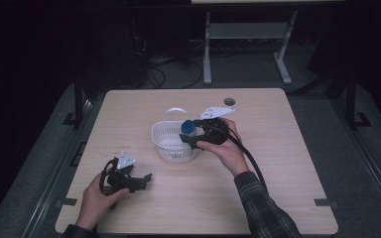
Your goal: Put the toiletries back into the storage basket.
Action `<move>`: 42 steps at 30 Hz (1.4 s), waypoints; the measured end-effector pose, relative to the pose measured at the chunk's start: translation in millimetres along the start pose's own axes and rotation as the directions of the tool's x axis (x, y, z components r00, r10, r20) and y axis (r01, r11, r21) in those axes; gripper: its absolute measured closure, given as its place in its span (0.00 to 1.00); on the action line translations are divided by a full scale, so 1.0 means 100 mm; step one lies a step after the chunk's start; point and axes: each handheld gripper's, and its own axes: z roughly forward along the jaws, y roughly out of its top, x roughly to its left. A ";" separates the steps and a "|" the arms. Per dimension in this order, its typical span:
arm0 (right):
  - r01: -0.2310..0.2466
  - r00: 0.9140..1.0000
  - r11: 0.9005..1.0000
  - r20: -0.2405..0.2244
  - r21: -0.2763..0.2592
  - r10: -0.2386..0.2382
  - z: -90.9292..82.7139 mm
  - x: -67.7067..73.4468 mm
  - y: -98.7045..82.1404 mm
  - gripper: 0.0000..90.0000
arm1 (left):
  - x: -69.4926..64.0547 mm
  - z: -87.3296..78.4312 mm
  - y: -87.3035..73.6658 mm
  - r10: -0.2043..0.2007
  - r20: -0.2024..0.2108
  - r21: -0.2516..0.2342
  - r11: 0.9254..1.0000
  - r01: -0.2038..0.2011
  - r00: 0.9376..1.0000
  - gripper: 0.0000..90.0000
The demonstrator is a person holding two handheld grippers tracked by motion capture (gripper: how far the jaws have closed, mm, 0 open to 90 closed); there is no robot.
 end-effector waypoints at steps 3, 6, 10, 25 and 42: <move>-0.006 1.000 1.000 -0.004 0.007 0.006 -0.07 0.02 -0.01 0.25 | 0.00 0.00 0.00 -0.001 0.000 0.000 1.000 0.001 1.000 0.14; -0.009 1.000 1.000 -0.007 -0.003 0.009 -0.15 0.02 -0.03 0.26 | 0.00 0.00 0.00 0.000 0.000 0.001 1.000 0.000 1.000 0.14; -0.015 1.000 1.000 -0.004 -0.003 0.015 -0.25 0.00 -0.07 0.26 | 0.00 0.00 0.00 -0.001 0.000 -0.001 1.000 0.001 1.000 0.14; -0.058 0.997 0.998 0.044 -0.012 0.058 -0.61 -0.13 -0.31 0.26 | 0.00 0.00 0.00 -0.005 -0.001 -0.003 1.000 0.005 1.000 0.14; -0.097 0.989 0.995 0.116 0.014 0.095 -0.94 -0.21 -0.72 0.26 | 0.00 0.00 0.00 -0.007 0.000 -0.006 1.000 0.007 1.000 0.14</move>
